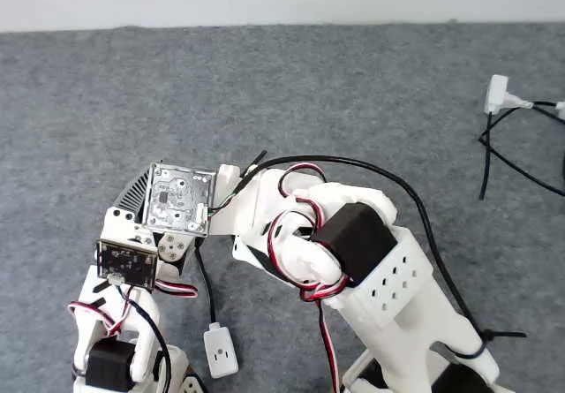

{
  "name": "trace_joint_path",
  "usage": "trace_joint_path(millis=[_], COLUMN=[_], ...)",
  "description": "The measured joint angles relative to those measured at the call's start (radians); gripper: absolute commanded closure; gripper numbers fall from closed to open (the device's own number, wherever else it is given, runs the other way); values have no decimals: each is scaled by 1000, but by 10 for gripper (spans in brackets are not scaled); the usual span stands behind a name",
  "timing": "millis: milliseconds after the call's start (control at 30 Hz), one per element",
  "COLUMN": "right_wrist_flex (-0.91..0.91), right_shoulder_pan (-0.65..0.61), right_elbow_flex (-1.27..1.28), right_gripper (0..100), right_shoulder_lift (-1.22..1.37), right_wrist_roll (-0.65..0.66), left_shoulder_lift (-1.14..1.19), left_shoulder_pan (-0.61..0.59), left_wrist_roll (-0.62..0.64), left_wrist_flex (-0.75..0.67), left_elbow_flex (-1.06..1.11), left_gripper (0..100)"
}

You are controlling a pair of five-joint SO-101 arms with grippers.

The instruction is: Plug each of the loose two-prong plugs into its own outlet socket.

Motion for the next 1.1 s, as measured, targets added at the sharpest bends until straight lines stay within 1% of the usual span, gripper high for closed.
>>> trace_joint_path(millis=[333,400,467,500,667,767,900,1000,1100], right_wrist_flex=[0,-9,-23,-23,-43,-95,-169,-183,-193], right_shoulder_pan=[-6,-9,-25,-32,-49,-91,-155,-180,-181], right_elbow_flex=[0,0,0,-2,89,212,359,382,382], right_gripper=[990,990,990,990,990,990,990,990,990], right_shoulder_lift=[2,2,2,2,5,43,123,169,186], right_wrist_roll=[-3,-17,-68,-86,-95,-95,-140,-161,-166], left_shoulder_lift=[0,0,0,0,0,0,2,2,2], left_shoulder_pan=[3,-35,-107,-167,-532,-707,-895,-1011,-1063], left_wrist_roll=[0,-18,-37,-41,-46,-46,-46,-48,-61], left_wrist_flex=[-9,-44,-68,-66,6,71,199,290,318], left_elbow_flex=[-2,0,2,-2,-20,-23,-115,-218,-262], left_gripper=[717,717,717,717,717,717,716,716,716])
